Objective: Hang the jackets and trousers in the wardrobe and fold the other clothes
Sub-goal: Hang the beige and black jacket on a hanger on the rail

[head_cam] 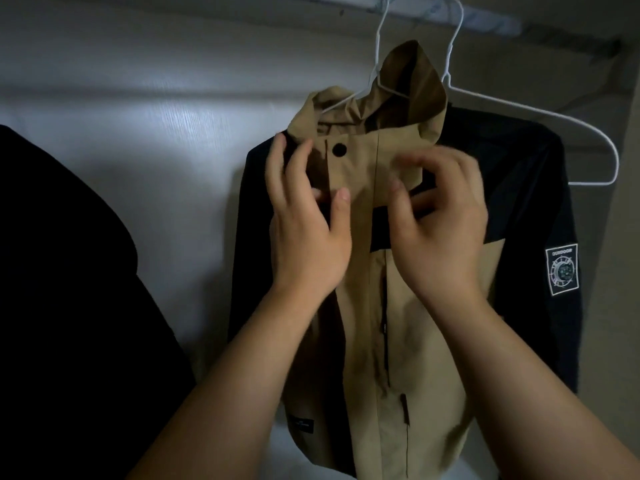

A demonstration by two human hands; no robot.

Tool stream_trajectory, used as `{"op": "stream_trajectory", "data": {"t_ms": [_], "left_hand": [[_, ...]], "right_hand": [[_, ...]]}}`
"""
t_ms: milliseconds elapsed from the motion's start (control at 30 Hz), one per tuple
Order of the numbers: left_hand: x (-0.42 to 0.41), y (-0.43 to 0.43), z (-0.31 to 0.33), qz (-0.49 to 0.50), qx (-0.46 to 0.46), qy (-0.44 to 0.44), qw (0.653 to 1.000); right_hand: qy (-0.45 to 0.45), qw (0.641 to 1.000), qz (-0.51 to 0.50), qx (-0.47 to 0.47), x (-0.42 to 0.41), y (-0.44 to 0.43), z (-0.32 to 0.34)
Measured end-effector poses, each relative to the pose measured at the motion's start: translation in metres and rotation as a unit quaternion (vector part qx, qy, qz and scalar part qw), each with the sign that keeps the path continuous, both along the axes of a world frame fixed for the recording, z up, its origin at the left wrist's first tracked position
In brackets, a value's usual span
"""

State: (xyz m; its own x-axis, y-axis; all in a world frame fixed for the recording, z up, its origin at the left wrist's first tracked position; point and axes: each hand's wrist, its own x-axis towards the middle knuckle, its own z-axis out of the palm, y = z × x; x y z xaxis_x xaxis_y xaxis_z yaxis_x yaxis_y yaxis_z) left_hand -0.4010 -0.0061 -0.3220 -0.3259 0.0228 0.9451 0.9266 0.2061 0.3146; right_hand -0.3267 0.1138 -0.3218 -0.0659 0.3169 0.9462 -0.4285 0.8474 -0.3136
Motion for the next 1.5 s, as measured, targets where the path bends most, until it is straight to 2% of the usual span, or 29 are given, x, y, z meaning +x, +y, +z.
{"op": "stream_trajectory", "data": {"t_ms": [100, 233, 367, 533, 633, 733, 800, 867, 933, 1000, 1033, 1100, 1233, 1500], "left_hand": [[0.006, 0.006, -0.048, -0.01, 0.009, -0.037, 0.999], [0.006, 0.013, -0.124, -0.03, -0.023, -0.216, 0.976], [-0.004, 0.017, -0.176, -0.041, -0.09, -0.32, 0.942], [-0.016, 0.018, -0.229, -0.027, -0.201, -0.406, 0.891], [-0.023, 0.019, -0.249, -0.018, -0.275, -0.424, 0.862], [-0.027, 0.019, -0.259, -0.017, -0.312, -0.437, 0.843], [-0.028, 0.02, -0.265, -0.025, -0.318, -0.458, 0.83], [-0.029, 0.02, -0.273, -0.026, -0.319, -0.482, 0.816], [-0.031, 0.022, -0.283, -0.017, -0.323, -0.496, 0.806], [-0.033, 0.024, -0.294, -0.004, -0.343, -0.501, 0.794], [-0.033, 0.025, -0.3, 0.002, -0.356, -0.504, 0.787], [-0.035, 0.027, -0.312, 0.016, -0.377, -0.513, 0.771], [-0.04, 0.031, -0.327, 0.031, -0.374, -0.523, 0.765], [-0.051, 0.039, -0.335, 0.028, -0.343, -0.527, 0.777]], "right_hand": [[-0.024, 0.999, 0.024, -0.005, -0.005, -0.002, -0.034], [-0.124, 0.986, 0.082, -0.074, -0.02, -0.002, -0.104], [-0.23, 0.939, 0.145, -0.212, -0.027, 0.002, -0.183], [-0.312, 0.873, 0.096, -0.362, -0.027, 0.011, -0.275], [-0.36, 0.8, 0.066, -0.476, -0.034, 0.016, -0.323], [-0.398, 0.676, 0.059, -0.617, -0.043, 0.019, -0.363], [-0.44, 0.604, 0.075, -0.66, -0.048, 0.02, -0.384], [-0.469, 0.555, 0.121, -0.676, -0.054, 0.02, -0.397], [-0.468, 0.515, 0.164, -0.699, -0.064, 0.017, -0.405], [-0.448, 0.459, 0.182, -0.745, -0.073, 0.012, -0.41], [-0.427, 0.426, 0.191, -0.774, -0.077, 0.01, -0.413], [-0.367, 0.384, 0.231, -0.815, -0.083, 0.008, -0.425], [-0.286, 0.359, 0.265, -0.848, -0.089, 0.011, -0.446], [-0.247, 0.321, 0.294, -0.866, -0.096, 0.014, -0.469]]}}
